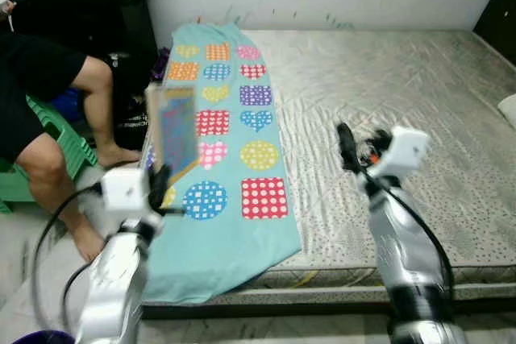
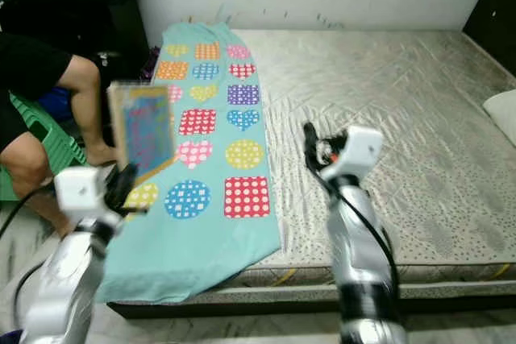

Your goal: Clean up the room

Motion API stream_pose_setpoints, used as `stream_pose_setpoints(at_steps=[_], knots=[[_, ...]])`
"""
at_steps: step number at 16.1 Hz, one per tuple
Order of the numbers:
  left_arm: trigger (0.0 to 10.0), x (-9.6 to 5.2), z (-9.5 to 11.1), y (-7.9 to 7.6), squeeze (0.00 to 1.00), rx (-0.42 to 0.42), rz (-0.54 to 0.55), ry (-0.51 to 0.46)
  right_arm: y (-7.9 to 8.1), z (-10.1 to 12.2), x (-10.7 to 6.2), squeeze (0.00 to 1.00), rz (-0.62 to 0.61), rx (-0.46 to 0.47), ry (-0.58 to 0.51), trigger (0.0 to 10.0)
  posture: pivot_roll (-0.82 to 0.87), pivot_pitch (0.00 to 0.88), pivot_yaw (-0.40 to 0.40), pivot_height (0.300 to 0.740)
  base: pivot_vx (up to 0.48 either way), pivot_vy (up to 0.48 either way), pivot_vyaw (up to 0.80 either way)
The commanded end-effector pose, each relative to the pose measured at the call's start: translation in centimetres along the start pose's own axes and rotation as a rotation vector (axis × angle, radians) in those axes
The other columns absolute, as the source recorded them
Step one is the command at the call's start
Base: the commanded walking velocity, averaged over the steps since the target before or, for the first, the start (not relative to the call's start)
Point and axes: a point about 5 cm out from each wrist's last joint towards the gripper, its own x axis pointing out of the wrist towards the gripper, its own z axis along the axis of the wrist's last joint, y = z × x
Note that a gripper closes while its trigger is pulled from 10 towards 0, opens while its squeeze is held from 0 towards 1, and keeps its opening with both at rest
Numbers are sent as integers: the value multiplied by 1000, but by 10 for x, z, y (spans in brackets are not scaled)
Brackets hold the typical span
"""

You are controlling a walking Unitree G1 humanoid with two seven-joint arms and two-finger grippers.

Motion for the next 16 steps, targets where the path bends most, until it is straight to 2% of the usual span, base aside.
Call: stream_pose_setpoints(at_steps=[1, 3, 4, 5, 6, 8, 11, 13, 16], knots=[[10000, -8, 10, 7, 0, 36, 26, -38, -7, -1, -11, 0, -7, -55, 10, 10000, -59, 0, -17, 740, 0, 0, 0], [10000, -22, 7, 16, 0, 51, 66, -18, -15, -6, -25, 0, -22, -98, 41, 10000, -58, 0, -21, 740, 0, 0, 0], [10000, -38, 6, 26, 0, 78, 113, 2, -28, -10, -41, 0, -35, -159, 70, 10000, -51, 0, -28, 740, 0, 0, 0], [10000, -43, 6, 28, 0, 88, 122, 7, -32, -11, -46, 0, -31, -145, 82, 10000, -50, 0, -31, 740, 0, 0, 0], [10000, -42, 6, 29, 0, 86, 126, 12, -34, -10, -48, 0, -40, -144, 65, 10000, -53, 0, -36, 740, 0, 0, 0], [10000, -35, 4, 24, 0, 55, 120, 16, -29, -7, -42, 0, -21, -193, 63, 10000, -64, 0, -33, 740, 0, 0, 0], [10000, -22, 7, 12, 0, 8, 85, -8, -16, -4, -32, 0, 16, -140, 57, 10000, -65, 0, -37, 740, 0, 0, 0], [10000, -11, 12, 8, 0, 15, 69, -32, -6, -3, -25, 0, 54, -139, 47, 10000, -67, 0, -45, 740, 0, 0, 0], [10000, -8, 14, 2, 0, -3, 34, -46, -4, -1, -19, 0, 77, -146, 41, 10000, -63, 0, -48, 740, 0, 0, 0]])
